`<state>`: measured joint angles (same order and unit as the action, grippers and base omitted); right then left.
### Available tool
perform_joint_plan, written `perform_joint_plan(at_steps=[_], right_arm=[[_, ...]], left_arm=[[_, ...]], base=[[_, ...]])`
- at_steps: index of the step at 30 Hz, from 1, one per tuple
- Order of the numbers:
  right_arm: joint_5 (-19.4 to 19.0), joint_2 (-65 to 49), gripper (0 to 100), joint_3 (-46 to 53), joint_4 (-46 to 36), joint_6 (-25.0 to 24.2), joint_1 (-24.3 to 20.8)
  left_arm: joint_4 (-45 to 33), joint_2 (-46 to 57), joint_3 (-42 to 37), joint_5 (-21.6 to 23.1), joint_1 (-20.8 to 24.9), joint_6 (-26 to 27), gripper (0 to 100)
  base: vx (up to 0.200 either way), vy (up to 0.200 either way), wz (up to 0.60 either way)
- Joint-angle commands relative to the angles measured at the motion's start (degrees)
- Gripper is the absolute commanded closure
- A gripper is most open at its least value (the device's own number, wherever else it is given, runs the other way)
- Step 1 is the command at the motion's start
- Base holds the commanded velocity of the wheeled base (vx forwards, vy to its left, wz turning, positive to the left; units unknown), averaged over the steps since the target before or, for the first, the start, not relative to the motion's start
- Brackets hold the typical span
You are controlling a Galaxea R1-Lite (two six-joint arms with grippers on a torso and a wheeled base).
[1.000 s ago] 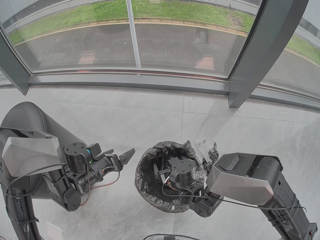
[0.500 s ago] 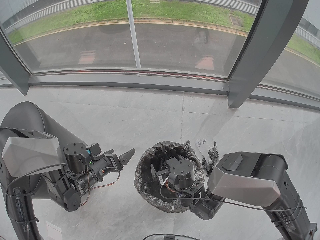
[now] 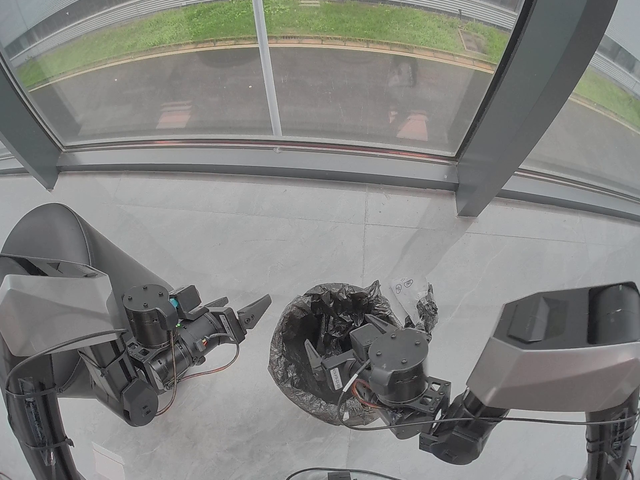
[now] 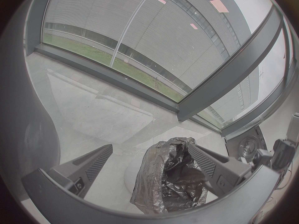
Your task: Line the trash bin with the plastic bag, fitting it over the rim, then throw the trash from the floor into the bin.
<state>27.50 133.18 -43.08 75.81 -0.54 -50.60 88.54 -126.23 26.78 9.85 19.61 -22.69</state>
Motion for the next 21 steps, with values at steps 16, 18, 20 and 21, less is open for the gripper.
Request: perform_joint_plan(at_steps=[16, 18, 20, 21], right_arm=[[-6.06, -5.21, 0, 7.05, 0.74, -4.21, 21.78], [-6.06, -2.58, 0, 4.06, 0.65, -4.39, 22.65], [-6.06, 0.06, 0, 1.6, 0.56, -4.65, 23.44], [-6.06, 1.64, 0, 0.54, 0.56, -4.91, 24.06]], left_arm=[[-1.44, 22.0, -16.94, -1.15, 4.29, 1.94, 0], [-1.53, 23.93, -18.96, -3.7, 3.94, 3.79, 0], [-1.53, 25.69, -20.89, -7.48, 4.03, 4.84, 0], [-1.62, 26.74, -22.04, -9.5, 4.29, 5.02, 0]], base=[[0.0, 0.0, 0.0], [0.0, 0.0, 0.0], [0.0, 0.0, 0.0], [0.0, 0.0, 0.0]])
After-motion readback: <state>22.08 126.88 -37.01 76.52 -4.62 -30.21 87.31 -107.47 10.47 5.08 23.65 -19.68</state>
